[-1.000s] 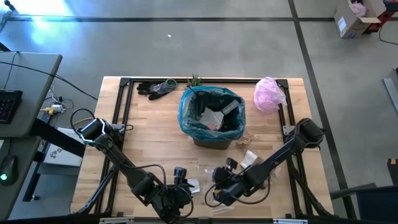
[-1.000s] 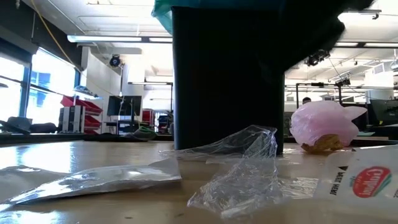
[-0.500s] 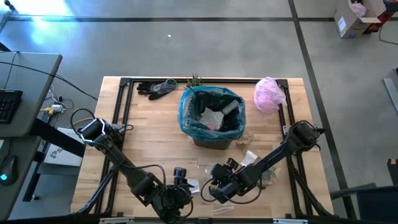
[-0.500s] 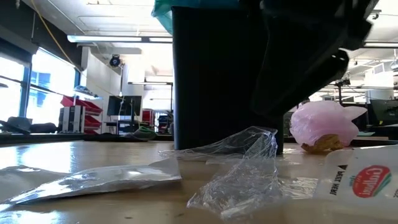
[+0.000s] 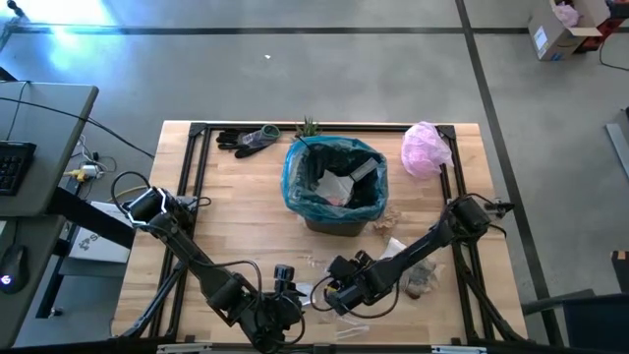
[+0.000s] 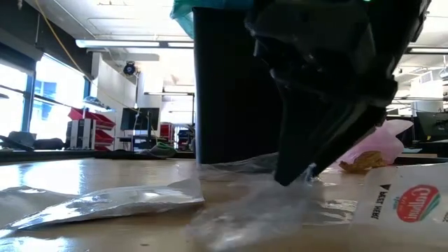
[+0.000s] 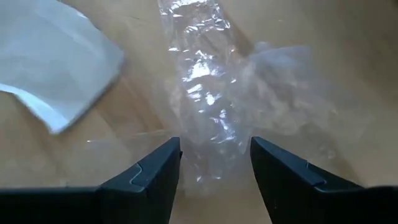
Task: Place trash/remove bag and relplace
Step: Put the transparent plastic into the trash bin
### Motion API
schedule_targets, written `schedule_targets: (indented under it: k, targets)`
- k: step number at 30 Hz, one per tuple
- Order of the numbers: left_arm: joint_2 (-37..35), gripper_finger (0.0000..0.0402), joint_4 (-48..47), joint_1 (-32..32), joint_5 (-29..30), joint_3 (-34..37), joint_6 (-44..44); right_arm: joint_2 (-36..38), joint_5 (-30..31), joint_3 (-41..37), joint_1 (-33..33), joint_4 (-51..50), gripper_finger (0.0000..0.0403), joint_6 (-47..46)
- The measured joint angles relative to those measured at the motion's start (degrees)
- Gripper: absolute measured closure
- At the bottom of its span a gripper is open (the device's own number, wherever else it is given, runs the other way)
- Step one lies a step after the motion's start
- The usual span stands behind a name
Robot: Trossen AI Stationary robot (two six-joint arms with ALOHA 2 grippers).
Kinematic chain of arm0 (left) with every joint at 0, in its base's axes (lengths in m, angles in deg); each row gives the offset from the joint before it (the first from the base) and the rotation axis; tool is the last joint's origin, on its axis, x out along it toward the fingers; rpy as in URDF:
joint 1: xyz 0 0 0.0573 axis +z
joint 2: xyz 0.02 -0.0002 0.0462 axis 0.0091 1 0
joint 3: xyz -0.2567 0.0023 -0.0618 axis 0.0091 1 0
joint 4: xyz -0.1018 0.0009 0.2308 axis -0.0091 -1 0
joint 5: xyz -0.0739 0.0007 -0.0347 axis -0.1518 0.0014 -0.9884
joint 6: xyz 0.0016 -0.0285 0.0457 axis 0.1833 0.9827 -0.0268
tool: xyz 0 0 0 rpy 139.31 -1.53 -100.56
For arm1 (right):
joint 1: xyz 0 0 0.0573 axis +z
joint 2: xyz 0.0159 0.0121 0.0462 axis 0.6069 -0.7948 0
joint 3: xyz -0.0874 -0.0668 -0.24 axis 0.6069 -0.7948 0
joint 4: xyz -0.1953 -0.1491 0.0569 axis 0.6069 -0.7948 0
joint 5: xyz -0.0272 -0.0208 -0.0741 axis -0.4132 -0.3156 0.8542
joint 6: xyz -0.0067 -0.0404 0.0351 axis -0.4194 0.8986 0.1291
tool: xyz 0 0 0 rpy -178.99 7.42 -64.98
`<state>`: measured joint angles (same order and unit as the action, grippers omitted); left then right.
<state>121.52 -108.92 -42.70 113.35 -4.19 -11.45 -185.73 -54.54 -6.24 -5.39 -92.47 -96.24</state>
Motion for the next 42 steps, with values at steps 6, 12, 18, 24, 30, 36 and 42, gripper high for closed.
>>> schedule_targets:
  k: [6, 12, 18, 24, 30, 36, 42]
  targets:
    - [0.00, 0.0236, 0.02, 0.00, 0.10, 0.00, -0.18, -0.55, 0.37, 0.00, -0.12, 2.23, 0.0325, 0.12]
    - [0.00, 0.0236, -0.13, 0.00, 0.18, 0.00, -0.19, -0.53, 1.19, 0.00, -0.05, 2.27, 0.0398, 0.74]
    - [0.00, 0.0236, -0.15, 0.00, 0.21, 0.00, -0.76, 1.16, 3.69, 2.17, 1.22, 1.71, 0.0402, 3.79]
    - [0.00, 0.0236, -0.21, 0.17, 0.21, 0.00, -0.81, 5.92, 11.88, 7.99, 2.64, -1.18, 0.0403, 10.56]
    - [0.00, 0.0236, -0.19, 0.22, 0.24, 0.00, -0.77, 11.27, 20.57, 16.85, 3.44, -9.54, 0.0403, 18.97]
    - [0.32, 0.0236, -0.05, 0.22, 1.45, 0.00, -0.73, 14.02, 31.29, 30.30, 2.96, -23.57, 0.0403, 26.04]
    - [2.36, 0.0236, -0.01, 0.50, 2.05, 0.00, -0.52, 14.23, 40.17, 45.59, 0.16, -37.21, 0.0403, 31.80]
